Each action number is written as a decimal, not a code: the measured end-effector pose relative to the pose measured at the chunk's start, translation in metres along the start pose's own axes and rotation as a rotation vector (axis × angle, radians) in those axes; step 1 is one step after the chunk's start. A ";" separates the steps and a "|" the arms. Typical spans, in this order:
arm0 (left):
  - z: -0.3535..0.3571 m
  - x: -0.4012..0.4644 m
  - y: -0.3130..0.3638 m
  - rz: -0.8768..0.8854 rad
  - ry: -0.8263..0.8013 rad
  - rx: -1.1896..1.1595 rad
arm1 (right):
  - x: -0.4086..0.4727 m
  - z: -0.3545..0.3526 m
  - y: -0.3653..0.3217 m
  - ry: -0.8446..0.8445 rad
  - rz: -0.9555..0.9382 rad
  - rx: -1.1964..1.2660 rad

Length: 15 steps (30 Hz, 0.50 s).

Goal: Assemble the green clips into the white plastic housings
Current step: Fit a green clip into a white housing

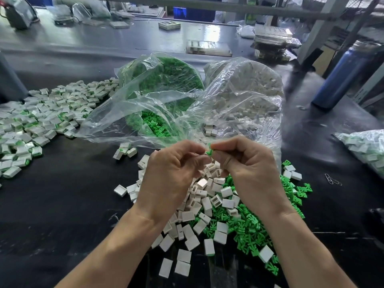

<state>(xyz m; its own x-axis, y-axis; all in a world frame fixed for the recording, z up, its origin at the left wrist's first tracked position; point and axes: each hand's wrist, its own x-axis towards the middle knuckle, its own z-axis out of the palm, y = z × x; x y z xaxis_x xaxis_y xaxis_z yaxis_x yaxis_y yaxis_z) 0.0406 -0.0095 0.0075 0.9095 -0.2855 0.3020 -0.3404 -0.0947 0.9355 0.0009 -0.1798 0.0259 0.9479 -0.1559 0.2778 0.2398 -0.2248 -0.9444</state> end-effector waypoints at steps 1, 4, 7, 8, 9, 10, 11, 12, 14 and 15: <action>0.001 0.001 0.000 -0.015 -0.006 -0.021 | 0.000 0.000 0.000 0.008 -0.005 0.001; 0.002 0.004 0.003 -0.068 -0.012 -0.111 | 0.000 0.003 0.001 0.071 -0.009 0.047; 0.002 0.004 0.005 -0.099 -0.012 -0.212 | -0.002 0.006 0.002 0.119 -0.026 0.077; 0.003 0.004 0.006 -0.104 -0.016 -0.234 | -0.002 0.007 0.003 0.127 -0.039 0.069; 0.003 0.004 0.006 -0.108 -0.018 -0.251 | -0.002 0.007 0.003 0.135 -0.049 0.061; 0.003 0.004 0.006 -0.110 -0.019 -0.262 | -0.002 0.008 0.003 0.145 -0.056 0.059; 0.004 0.004 0.007 -0.112 -0.018 -0.268 | -0.002 0.009 0.003 0.154 -0.059 0.061; 0.005 0.005 0.007 -0.116 -0.016 -0.269 | -0.002 0.010 0.003 0.162 -0.064 0.064; 0.007 0.004 0.008 -0.126 -0.010 -0.274 | -0.003 0.011 0.004 0.179 -0.075 0.074; 0.007 0.004 0.009 -0.132 -0.008 -0.282 | -0.003 0.011 0.003 0.189 -0.078 0.079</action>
<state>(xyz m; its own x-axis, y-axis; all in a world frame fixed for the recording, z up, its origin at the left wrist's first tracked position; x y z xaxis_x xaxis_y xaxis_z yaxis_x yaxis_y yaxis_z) 0.0397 -0.0184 0.0159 0.9393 -0.2956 0.1742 -0.1390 0.1363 0.9809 0.0010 -0.1695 0.0198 0.8717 -0.3198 0.3714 0.3333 -0.1686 -0.9276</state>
